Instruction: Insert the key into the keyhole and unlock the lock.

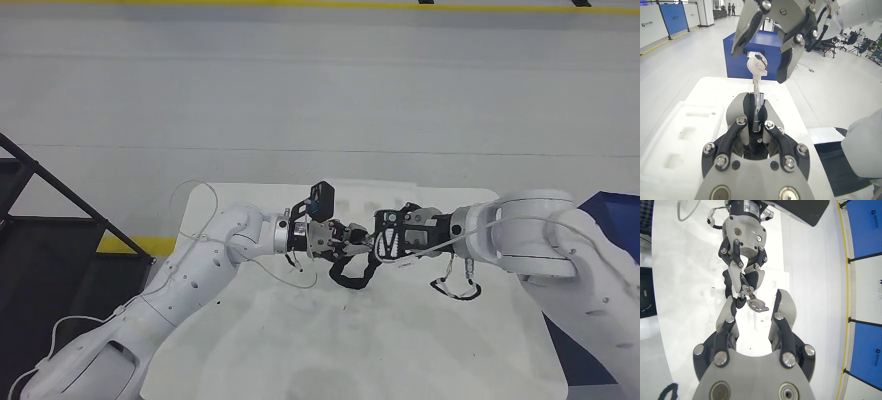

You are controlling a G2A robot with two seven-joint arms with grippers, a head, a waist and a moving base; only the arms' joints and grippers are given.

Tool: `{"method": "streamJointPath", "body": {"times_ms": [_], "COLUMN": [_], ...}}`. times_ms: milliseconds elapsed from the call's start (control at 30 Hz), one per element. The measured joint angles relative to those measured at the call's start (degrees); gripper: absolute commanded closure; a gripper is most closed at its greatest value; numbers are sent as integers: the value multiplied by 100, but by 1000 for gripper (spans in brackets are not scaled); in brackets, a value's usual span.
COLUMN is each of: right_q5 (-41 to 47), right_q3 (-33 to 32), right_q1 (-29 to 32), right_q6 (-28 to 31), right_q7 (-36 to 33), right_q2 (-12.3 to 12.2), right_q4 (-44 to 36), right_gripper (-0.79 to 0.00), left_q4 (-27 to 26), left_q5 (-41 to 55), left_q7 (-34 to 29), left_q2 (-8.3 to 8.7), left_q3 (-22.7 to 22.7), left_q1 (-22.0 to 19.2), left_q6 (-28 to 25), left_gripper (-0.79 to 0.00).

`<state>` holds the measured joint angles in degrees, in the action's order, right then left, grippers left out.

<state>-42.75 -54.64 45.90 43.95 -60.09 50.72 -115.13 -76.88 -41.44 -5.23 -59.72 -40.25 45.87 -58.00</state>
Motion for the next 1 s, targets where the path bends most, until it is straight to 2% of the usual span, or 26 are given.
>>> {"method": "streamJointPath", "body": {"times_ms": [200, 233, 267, 567, 1000], "right_q5": [-78, -84, -89, 210, 999], "right_q3": [-29, -32, -35, -73, -25], "right_q1": [49, 55, 64, 99, 30], "right_q6": [12, 14, 18, -195, -1206], "right_q7": [35, 42, 51, 116, -221], "right_q2": [-30, -34, -39, -61, -41], "right_q4": [-86, -96, -104, -106, -85], "right_gripper": [-172, -120, 0, 0, 0], "left_q4": [-21, -23, -26, -39, -20], "left_q5": [61, 69, 80, 126, 82], "left_q7": [-18, -18, -15, 55, 188], "left_q2": [54, 61, 71, 124, 152], "left_q3": [111, 126, 146, 277, 432], "left_q1": [-69, -77, -88, -168, -278], "left_q6": [0, 0, 0, 0, 0], "left_gripper": [0, 0, 0, 0, 0]}}
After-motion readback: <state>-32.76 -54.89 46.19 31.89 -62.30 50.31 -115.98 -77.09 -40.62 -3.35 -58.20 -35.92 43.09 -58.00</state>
